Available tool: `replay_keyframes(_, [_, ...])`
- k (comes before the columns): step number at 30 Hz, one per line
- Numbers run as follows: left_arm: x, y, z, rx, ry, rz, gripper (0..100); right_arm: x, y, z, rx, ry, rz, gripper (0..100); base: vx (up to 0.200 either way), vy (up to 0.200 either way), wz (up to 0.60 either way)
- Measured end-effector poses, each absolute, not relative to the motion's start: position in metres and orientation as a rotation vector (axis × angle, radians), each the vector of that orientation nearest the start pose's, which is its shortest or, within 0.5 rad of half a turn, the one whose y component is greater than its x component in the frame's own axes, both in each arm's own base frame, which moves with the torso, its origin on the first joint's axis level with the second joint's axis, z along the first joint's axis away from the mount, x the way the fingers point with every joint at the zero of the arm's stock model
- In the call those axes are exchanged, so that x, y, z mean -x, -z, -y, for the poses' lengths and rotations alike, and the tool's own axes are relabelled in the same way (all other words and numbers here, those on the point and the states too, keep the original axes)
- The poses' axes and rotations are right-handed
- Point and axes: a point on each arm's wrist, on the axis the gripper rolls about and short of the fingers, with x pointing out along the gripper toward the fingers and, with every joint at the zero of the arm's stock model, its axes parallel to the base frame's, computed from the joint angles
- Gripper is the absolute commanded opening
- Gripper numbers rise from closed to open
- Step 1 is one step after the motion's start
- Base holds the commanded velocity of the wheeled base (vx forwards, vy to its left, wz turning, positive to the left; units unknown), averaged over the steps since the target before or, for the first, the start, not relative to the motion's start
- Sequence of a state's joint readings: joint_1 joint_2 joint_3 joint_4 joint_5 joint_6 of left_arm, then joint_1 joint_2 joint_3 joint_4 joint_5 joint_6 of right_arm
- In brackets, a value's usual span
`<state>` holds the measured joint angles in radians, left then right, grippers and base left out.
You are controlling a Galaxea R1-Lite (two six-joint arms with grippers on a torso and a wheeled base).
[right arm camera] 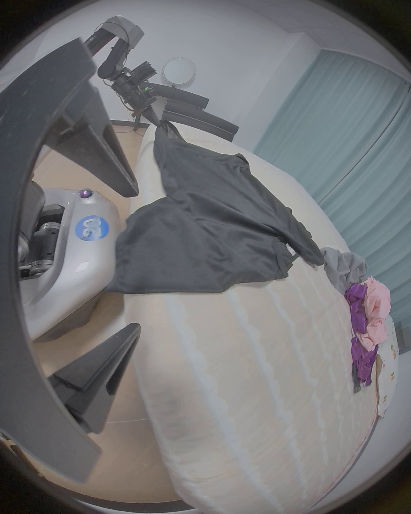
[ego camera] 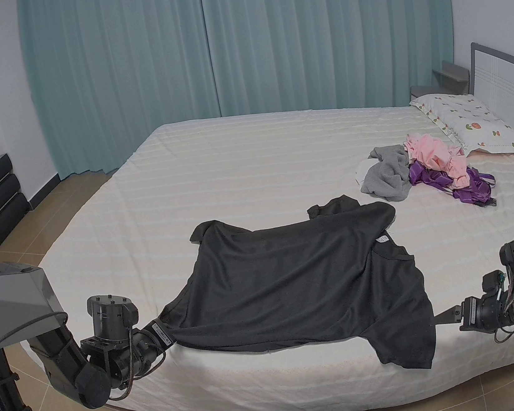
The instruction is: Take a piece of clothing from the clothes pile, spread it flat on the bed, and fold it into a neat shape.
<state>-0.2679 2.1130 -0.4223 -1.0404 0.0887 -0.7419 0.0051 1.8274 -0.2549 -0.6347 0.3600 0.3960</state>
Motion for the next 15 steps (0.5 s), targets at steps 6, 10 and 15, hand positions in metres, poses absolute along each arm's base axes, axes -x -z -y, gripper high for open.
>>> replay_keyframes(6, [-0.280, -0.012, 0.075, 0.598, -0.073, -0.673, 0, -0.245, -0.025, -0.011, -0.529, -0.164, -0.983, 100, 0.000, 0.000, 0.00])
replay_keyframes(10, [-0.280, -0.011, 0.075, 0.596, -0.073, -0.675, 0, -0.267, -0.014, -0.014, -0.523, -0.170, -0.989, 100, 0.000, 0.000, 0.00])
replay_keyframes(15, [-0.280, -0.011, 0.075, 0.593, -0.073, -0.677, 0, -0.287, 0.000, -0.015, -0.508, -0.150, -0.995, 100, 0.000, 0.000, 0.00])
